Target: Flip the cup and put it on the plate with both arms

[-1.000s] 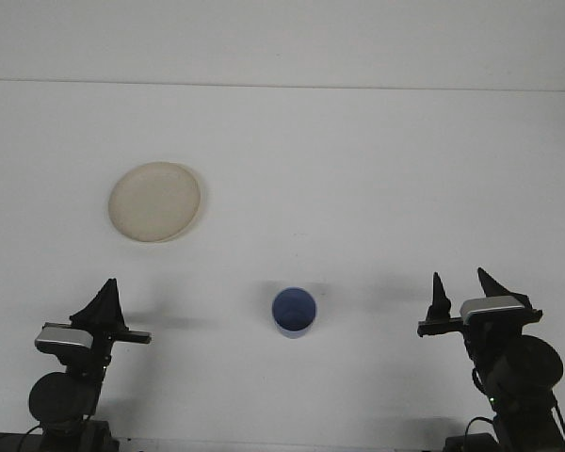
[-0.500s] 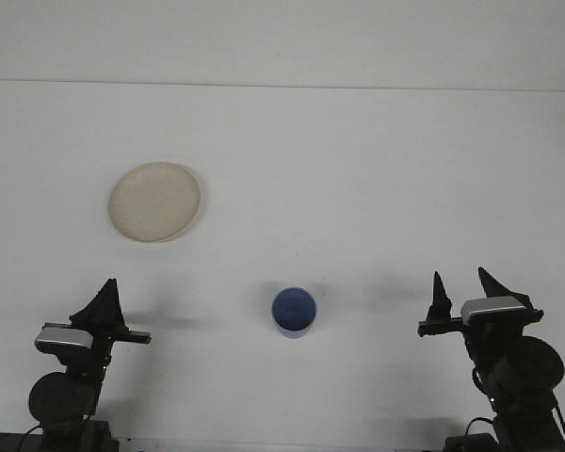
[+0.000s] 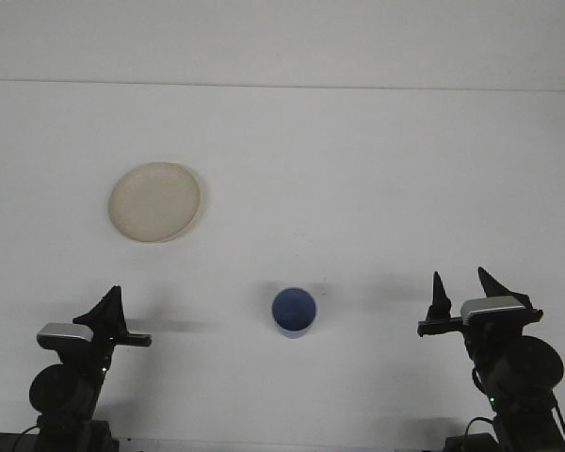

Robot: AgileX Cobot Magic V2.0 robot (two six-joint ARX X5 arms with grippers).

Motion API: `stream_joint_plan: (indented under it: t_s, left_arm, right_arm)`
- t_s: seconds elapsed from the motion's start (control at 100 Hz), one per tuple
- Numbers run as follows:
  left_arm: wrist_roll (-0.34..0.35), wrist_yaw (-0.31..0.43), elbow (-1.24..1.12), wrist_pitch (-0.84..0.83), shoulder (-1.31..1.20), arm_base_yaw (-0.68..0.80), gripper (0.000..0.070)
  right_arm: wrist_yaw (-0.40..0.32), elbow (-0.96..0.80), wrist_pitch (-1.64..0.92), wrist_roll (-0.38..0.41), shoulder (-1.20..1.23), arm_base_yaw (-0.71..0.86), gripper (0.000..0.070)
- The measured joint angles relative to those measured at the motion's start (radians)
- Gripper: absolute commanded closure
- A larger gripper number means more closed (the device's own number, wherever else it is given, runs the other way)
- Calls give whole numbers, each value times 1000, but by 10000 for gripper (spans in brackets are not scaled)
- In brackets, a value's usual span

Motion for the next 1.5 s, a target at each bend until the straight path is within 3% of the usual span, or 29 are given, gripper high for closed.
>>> stream_joint_plan:
  t_s: [0.25, 0.72, 0.91, 1.22, 1.29, 1.5]
  left_arm:
    - [-61, 0, 293, -135, 110, 0, 690]
    - [-71, 0, 893, -634, 726, 0, 689]
    - [-19, 0, 949, -782, 913, 0, 689]
    - [-3, 0, 949, -798, 966, 0, 677]
    - [-2, 0, 949, -788, 964, 0, 621]
    - [-3, 0, 949, -778, 963, 0, 287]
  right_arm:
    - [0, 0, 0, 0, 0, 0, 207]
    - [0, 0, 0, 0, 0, 0, 207]
    - [0, 0, 0, 0, 0, 0, 207]
    - [0, 0, 0, 0, 0, 0, 207]
    - [0, 0, 0, 0, 0, 0, 207]
    - [0, 0, 0, 0, 0, 0, 207]
